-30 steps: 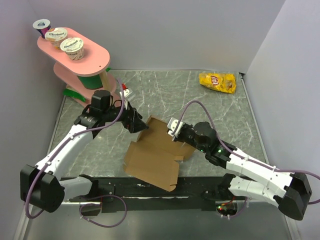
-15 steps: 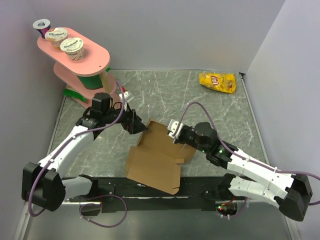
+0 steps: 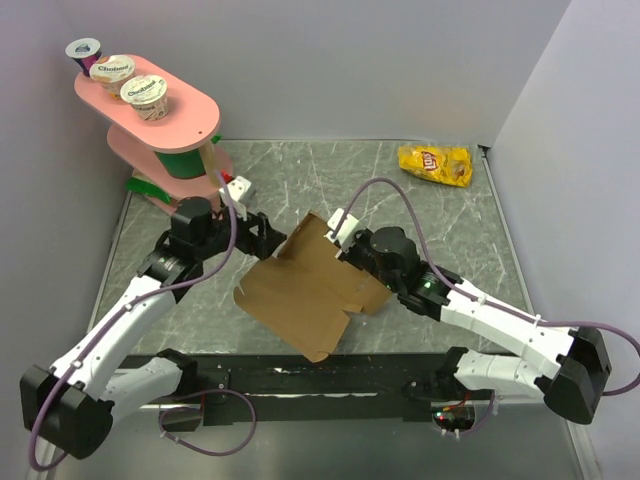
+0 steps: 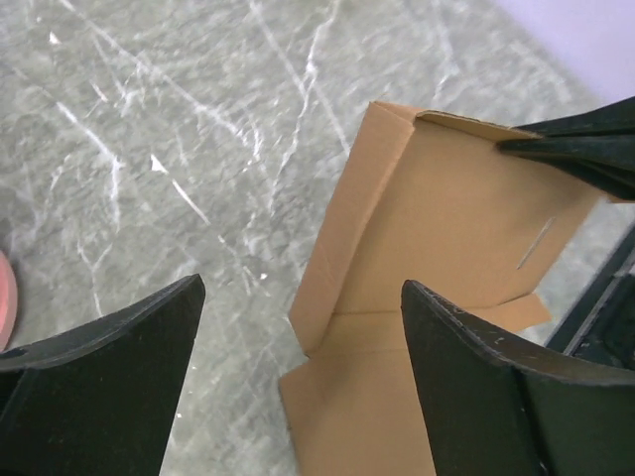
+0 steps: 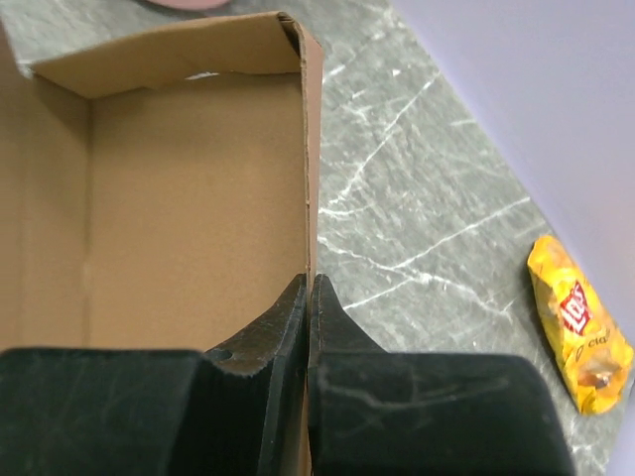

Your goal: Fold the paper box

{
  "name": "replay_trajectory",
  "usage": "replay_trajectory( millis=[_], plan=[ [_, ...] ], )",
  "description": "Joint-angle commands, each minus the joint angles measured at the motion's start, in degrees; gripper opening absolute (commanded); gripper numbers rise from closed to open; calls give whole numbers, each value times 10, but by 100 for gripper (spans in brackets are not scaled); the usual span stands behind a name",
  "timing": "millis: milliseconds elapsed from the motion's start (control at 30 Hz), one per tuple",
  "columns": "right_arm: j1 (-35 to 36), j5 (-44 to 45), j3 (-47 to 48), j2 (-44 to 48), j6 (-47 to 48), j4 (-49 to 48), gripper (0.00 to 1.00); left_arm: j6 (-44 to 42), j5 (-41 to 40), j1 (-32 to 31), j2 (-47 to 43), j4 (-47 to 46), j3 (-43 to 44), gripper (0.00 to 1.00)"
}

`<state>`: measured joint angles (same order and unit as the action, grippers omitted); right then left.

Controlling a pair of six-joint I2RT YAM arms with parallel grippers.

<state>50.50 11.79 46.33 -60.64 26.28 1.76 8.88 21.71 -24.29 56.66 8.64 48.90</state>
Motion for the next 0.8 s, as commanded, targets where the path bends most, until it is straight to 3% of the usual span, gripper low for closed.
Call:
replay_trajectory(
  millis=[0, 267, 467, 767],
  plan=[
    [8, 20, 46, -15, -25, -1, 5, -35, -90, -43, 31, 14, 38, 85],
    [10, 16, 66, -32, -41, 16, 5, -63, -181, -112, 90, 29, 81, 73],
    [11, 10, 62, -32, -48, 8, 5, -70, -261, -140, 115, 27, 95, 57],
    [12, 6, 65, -37, -54, 4, 6, -79, -315, -173, 134, 25, 89, 28]
  ],
)
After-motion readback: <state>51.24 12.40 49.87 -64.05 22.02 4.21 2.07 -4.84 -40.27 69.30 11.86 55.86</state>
